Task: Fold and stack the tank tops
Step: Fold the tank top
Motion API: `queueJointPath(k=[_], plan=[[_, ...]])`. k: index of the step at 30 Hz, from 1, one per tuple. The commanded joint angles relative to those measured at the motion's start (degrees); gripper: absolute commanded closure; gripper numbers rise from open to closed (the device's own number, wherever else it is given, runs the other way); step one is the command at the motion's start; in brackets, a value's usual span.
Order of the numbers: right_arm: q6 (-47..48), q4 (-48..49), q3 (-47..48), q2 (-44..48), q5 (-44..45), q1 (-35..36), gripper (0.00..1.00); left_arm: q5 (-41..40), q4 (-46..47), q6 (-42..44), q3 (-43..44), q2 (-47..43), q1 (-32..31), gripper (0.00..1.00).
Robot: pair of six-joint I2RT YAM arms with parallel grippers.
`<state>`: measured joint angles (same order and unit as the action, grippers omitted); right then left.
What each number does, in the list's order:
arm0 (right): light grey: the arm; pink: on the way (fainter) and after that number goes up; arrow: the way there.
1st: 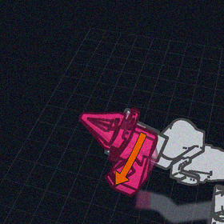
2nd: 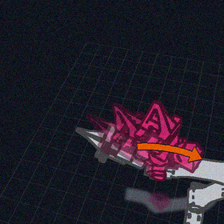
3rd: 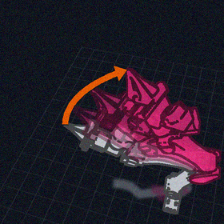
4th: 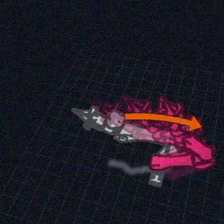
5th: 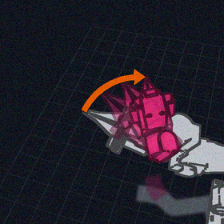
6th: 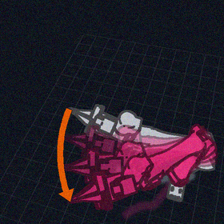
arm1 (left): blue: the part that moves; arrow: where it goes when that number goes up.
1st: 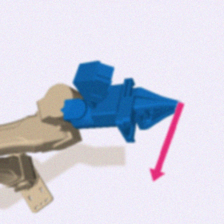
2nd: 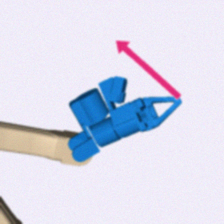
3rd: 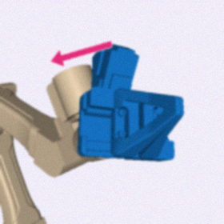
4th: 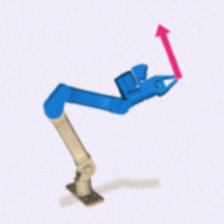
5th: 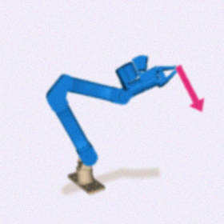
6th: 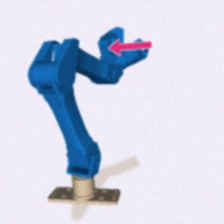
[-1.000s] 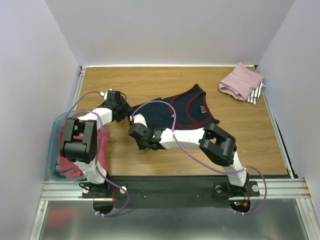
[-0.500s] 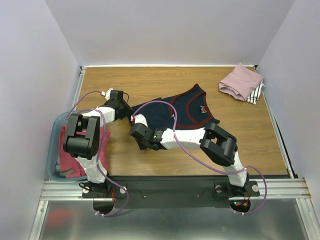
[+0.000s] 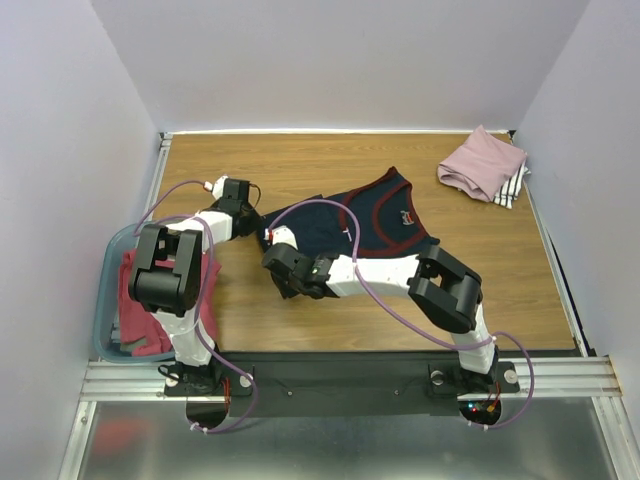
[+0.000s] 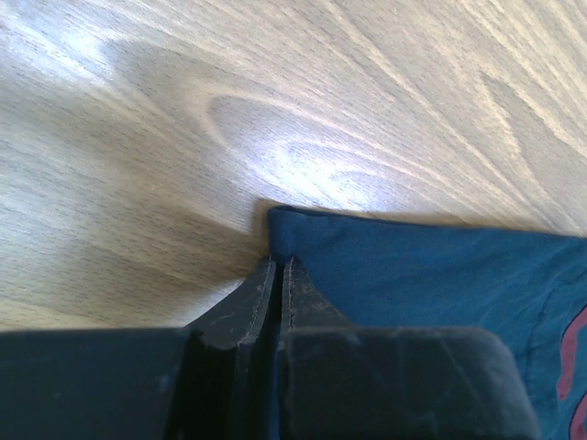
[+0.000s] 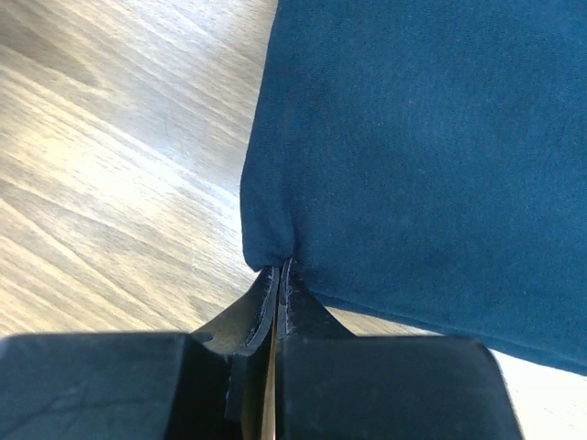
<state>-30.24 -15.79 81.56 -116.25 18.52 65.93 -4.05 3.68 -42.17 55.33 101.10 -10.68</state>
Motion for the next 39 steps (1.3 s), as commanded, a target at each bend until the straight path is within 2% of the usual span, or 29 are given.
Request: queueJointPath(k=[1,8,13,19,22,25,29,39], plan=[[-0.35,2.17,1.67,2.96,-3.40,-0.36,1.00,-3.59,-2.10,1.74,2.50,-1.25,-0.22,1.00],[-0.96,2.61,7.02,1.03,-9.55,0.16,1.00,-6.75,-4.99,3.76,5.75,-3.71,0.48,1.00],[-2.81,2.61,17.21,-2.40,-16.83,0.95,1.00,-7.98,-9.12,5.96,9.70,-6.35,3.64,1.00],[-5.44,2.52,29.34,-5.92,-23.09,1.30,1.00,-7.90,-14.75,11.49,19.27,-9.60,5.84,1.00],[-6.15,2.52,30.41,-5.31,-22.75,1.13,1.00,-4.48,-16.60,13.34,24.73,-9.43,5.41,1.00],[-6.67,2.61,27.96,-3.03,-21.43,0.78,1.00,-2.90,-17.57,14.22,27.46,-8.47,3.30,1.00],[-7.82,3.57,19.71,2.40,-17.14,0.34,1.00,-2.71,-17.04,13.52,27.64,-7.94,-0.91,1.00],[-13.96,10.43,-7.27,21.22,-7.98,-0.01,1.00,-2.98,-14.14,8.87,30.53,-2.84,-14.89,1.00]])
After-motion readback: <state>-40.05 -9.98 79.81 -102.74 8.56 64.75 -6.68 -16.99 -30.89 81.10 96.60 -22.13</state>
